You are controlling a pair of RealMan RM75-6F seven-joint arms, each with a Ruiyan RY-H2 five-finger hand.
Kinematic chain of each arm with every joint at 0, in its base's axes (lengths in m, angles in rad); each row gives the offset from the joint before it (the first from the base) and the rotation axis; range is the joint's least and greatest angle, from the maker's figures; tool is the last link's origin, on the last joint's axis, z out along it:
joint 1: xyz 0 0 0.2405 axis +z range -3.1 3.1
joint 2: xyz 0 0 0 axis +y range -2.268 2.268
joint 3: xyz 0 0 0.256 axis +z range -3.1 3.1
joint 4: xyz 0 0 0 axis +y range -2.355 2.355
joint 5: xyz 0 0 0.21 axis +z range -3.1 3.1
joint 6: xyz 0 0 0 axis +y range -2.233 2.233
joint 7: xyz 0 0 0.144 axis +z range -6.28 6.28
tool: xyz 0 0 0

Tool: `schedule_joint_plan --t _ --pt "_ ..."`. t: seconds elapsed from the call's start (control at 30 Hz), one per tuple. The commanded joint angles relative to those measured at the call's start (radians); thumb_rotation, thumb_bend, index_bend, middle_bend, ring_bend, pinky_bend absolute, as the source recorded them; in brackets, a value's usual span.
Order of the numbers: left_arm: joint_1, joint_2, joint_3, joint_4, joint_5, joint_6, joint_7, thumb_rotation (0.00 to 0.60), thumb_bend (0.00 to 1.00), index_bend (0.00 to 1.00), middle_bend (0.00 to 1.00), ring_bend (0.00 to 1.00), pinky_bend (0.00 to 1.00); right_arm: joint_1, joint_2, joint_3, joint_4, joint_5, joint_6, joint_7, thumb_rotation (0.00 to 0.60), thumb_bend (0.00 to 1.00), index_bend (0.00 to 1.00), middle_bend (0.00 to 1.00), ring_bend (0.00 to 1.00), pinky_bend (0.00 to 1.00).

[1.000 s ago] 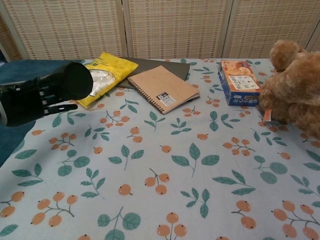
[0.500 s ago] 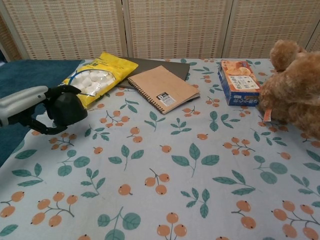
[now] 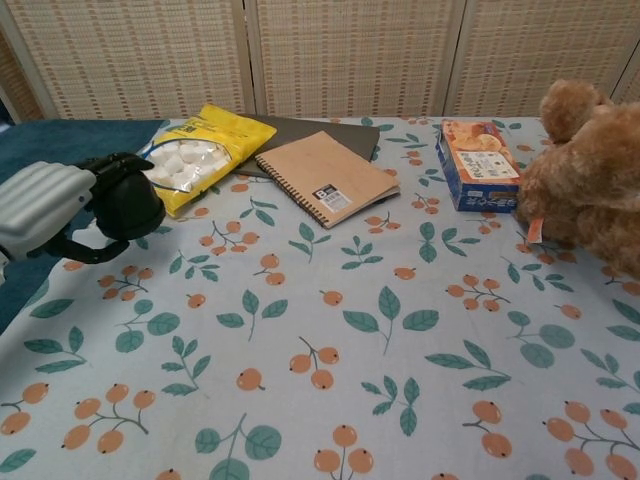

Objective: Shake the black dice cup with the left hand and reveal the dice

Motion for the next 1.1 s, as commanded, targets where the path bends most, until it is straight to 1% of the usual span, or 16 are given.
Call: schedule_joint_plan --t 0.03,0.07,0.13,0.17,0.2,0.27,0.3,0.4,0.53,0.63,0.67,0.7,0.77,0.87,1.0,1.1 --pt "0.007 0.317 0.062 -0.682 -0.028 -0.155 -0.75 0.6 0.67 0.41 0.46 0.39 0.45 0.0 -0.001 0.001 0.0 0.003 -0.001 -0.001 0.6 0.27 0.0 0.0 0.0 0.0" --pt "0.003 0.337 0.053 -0.697 -0.025 -0.142 -0.781 0.6 0.67 0.41 0.45 0.38 0.44 0.0 -0.001 0.002 0.0 0.004 -0.001 -0.002 0.6 0.27 0.0 0.0 0.0 0.0" --pt "0.009 0.321 0.02 -0.653 -0.024 -0.072 -0.718 0.6 0.68 0.41 0.45 0.38 0.44 0.001 0.0 0.001 0.0 0.004 -0.003 0.0 0.6 0.27 0.0 0.0 0.0 0.0" --pt "0.013 0.297 0.005 -0.607 -0.019 -0.033 -0.639 0.6 0.68 0.41 0.45 0.38 0.44 0.001 0.001 0.001 0.0 0.003 -0.003 0.0 0.6 0.27 0.0 0.0 0.0 0.0" --pt "0.015 0.252 -0.016 -0.522 -0.012 0.024 -0.504 0.6 0.68 0.42 0.45 0.38 0.44 0.001 0.0 0.001 0.0 0.003 -0.002 -0.001 0.6 0.27 0.0 0.0 0.0 0.0" --pt "0.01 0.185 -0.033 -0.388 -0.005 0.076 -0.349 0.6 0.67 0.42 0.45 0.38 0.45 0.001 -0.001 -0.001 0.0 0.001 -0.004 -0.002 0.6 0.27 0.0 0.0 0.0 0.0" --pt "0.005 0.153 -0.031 -0.317 -0.009 0.077 -0.303 0.6 0.67 0.42 0.45 0.38 0.45 0.002 -0.001 -0.002 0.0 0.0 -0.005 -0.003 0.6 0.27 0.0 0.0 0.0 0.0" --pt "-0.003 0.108 -0.016 -0.196 -0.025 0.05 -0.295 0.6 0.67 0.42 0.45 0.38 0.45 0.001 -0.002 -0.003 -0.001 -0.002 -0.004 -0.005 0.6 0.27 0.0 0.0 0.0 0.0" --pt "-0.016 0.049 -0.001 -0.033 -0.018 0.069 -0.247 0.6 0.66 0.42 0.45 0.38 0.45 -0.002 -0.002 -0.003 -0.002 -0.004 0.003 -0.006 0.6 0.27 0.0 0.0 0.0 0.0" --pt "-0.034 0.0 0.016 0.135 -0.002 0.08 -0.095 0.6 0.66 0.42 0.45 0.38 0.45 -0.004 -0.002 -0.003 -0.003 -0.007 0.007 -0.007 0.6 0.27 0.0 0.0 0.0 0.0" --pt "-0.044 -0.012 0.03 0.194 0.016 0.093 -0.036 0.6 0.66 0.42 0.45 0.38 0.44 -0.004 -0.002 -0.004 -0.003 -0.009 0.008 -0.007 0.6 0.27 0.0 0.0 0.0 0.0" --pt "-0.051 -0.023 0.06 0.256 0.044 0.101 0.009 0.6 0.67 0.42 0.45 0.38 0.44 -0.004 -0.002 -0.005 -0.002 -0.01 0.007 -0.007 0.6 0.27 0.0 0.0 0.0 0.0" --pt "-0.05 -0.039 0.094 0.307 0.066 0.105 0.006 0.6 0.67 0.41 0.45 0.38 0.43 -0.004 -0.002 -0.006 -0.003 -0.012 0.006 -0.006 0.6 0.27 0.0 0.0 0.0 0.0" --pt "-0.046 -0.055 0.116 0.333 0.073 0.105 -0.032 0.6 0.67 0.41 0.45 0.38 0.43 -0.004 0.0 -0.006 -0.003 -0.012 0.006 -0.003 0.6 0.27 0.0 0.0 0.0 0.0" --pt "-0.035 -0.059 0.147 0.318 0.079 0.095 -0.107 0.6 0.66 0.41 0.45 0.38 0.44 -0.005 0.003 -0.004 -0.002 -0.013 0.012 0.004 0.6 0.27 0.0 0.0 0.0 0.0" --pt "-0.033 -0.057 0.173 0.311 0.097 0.116 -0.12 0.6 0.65 0.41 0.45 0.38 0.44 -0.005 0.003 -0.005 -0.002 -0.015 0.012 0.005 0.6 0.27 0.0 0.0 0.0 0.0"
